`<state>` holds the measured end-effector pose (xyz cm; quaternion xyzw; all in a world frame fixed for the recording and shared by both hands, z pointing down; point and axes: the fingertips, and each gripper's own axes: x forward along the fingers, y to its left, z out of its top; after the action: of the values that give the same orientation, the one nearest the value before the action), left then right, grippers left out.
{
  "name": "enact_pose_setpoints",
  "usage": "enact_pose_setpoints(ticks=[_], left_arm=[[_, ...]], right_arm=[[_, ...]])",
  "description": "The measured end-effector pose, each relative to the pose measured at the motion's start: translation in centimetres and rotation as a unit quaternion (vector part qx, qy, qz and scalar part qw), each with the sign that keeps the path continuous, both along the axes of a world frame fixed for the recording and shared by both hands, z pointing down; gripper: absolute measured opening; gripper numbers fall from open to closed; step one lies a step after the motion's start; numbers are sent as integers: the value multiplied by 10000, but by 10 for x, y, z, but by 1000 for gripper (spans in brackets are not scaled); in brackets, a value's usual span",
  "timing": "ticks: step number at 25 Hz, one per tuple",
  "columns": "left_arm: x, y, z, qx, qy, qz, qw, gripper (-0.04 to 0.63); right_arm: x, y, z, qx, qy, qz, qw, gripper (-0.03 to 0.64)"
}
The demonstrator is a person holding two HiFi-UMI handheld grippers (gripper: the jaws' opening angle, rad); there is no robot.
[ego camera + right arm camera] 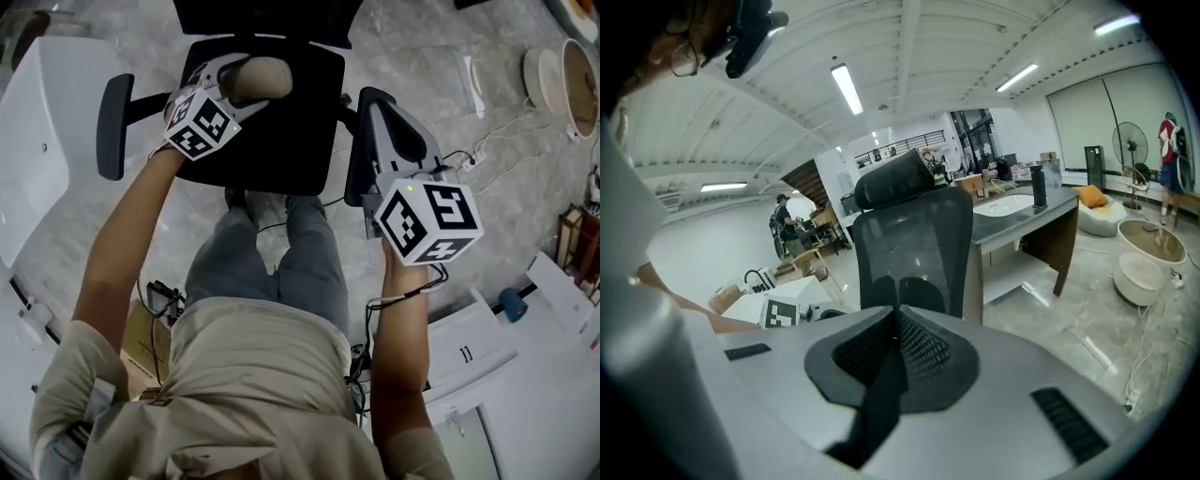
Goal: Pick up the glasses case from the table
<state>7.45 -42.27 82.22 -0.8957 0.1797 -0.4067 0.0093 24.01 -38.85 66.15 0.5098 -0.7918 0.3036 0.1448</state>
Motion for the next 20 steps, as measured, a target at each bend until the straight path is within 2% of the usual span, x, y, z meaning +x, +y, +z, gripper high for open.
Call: enact_pose_setpoints(ticks=[10,16,20], left_arm=[[-26,-6,-143,970,492,-131,9940,383],[-47,6,-220,1226,984,-292,9871,383],[-65,14,-268,1462,1146,-375,9819,383]], right_arm=[[-33,3,-75,402,112,-130,9990,28],[-52,12,-118,620,163,-195,9978,28],[-63,19,-146,759,209,-216,9967,28]])
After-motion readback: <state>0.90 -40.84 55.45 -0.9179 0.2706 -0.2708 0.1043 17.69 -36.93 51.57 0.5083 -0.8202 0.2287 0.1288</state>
